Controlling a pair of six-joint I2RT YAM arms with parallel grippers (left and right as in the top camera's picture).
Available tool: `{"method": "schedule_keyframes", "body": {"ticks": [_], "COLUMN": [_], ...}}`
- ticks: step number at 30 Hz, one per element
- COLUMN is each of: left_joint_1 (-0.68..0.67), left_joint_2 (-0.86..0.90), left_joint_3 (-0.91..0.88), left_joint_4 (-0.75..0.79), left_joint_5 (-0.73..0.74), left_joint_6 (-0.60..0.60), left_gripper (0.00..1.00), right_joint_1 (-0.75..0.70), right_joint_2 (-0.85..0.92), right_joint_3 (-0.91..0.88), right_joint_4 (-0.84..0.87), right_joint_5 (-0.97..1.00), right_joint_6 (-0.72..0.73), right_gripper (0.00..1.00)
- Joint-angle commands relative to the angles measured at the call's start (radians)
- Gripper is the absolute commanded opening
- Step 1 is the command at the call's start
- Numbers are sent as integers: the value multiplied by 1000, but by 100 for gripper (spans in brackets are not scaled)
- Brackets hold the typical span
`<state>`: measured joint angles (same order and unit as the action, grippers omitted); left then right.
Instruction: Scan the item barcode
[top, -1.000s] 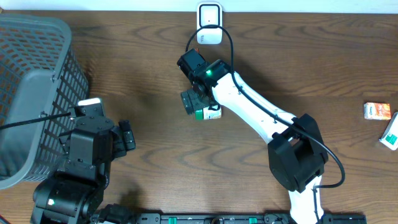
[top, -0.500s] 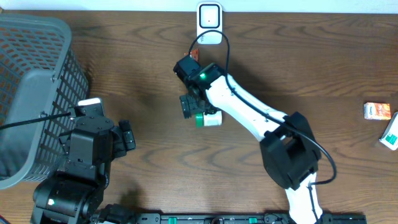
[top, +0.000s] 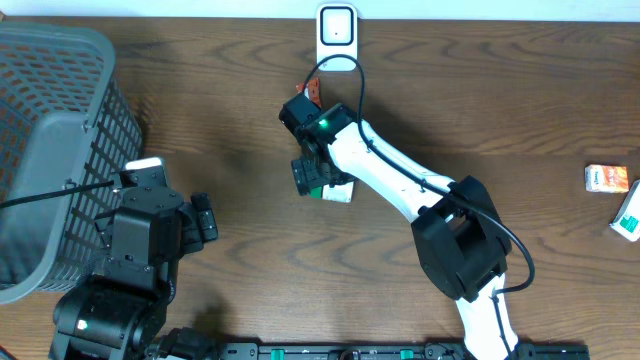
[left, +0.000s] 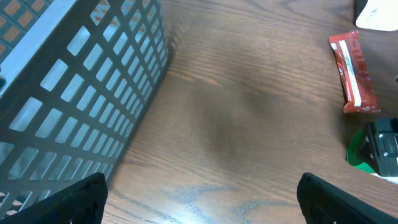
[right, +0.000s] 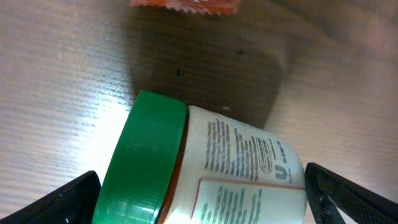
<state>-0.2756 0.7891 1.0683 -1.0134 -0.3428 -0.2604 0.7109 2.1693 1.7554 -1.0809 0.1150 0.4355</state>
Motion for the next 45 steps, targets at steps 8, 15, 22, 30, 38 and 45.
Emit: {"method": "schedule_keyframes", "body": {"ticks": [8, 15, 22, 30, 38, 45], "left_joint_1": [5, 5, 5, 5, 5, 5], "left_joint_2": [-4, -4, -4, -4, -4, -4], "left_joint_3": [9, 9, 9, 9, 9, 9], "left_joint_4": [0, 0, 0, 0, 0, 0], "left_joint_5": [-9, -9, -9, -9, -9, -9], "left_joint_6": [13, 13, 13, 13, 13, 13], "left_gripper": [98, 98, 98, 98, 98, 98], "right_joint_1": [5, 12, 83, 153, 193, 197], "right_joint_2": [7, 7, 7, 9, 10, 10], "right_joint_3": [136, 168, 229, 323, 311, 308], "right_joint_4": [-68, -106, -220, -319, -291, -374], "right_joint_5": [58, -55, 82, -83, 42, 106], "right_joint_6": [-622, -637, -188, 599, 970, 1069], "right_gripper": [99, 99, 99, 99, 99, 99]}}
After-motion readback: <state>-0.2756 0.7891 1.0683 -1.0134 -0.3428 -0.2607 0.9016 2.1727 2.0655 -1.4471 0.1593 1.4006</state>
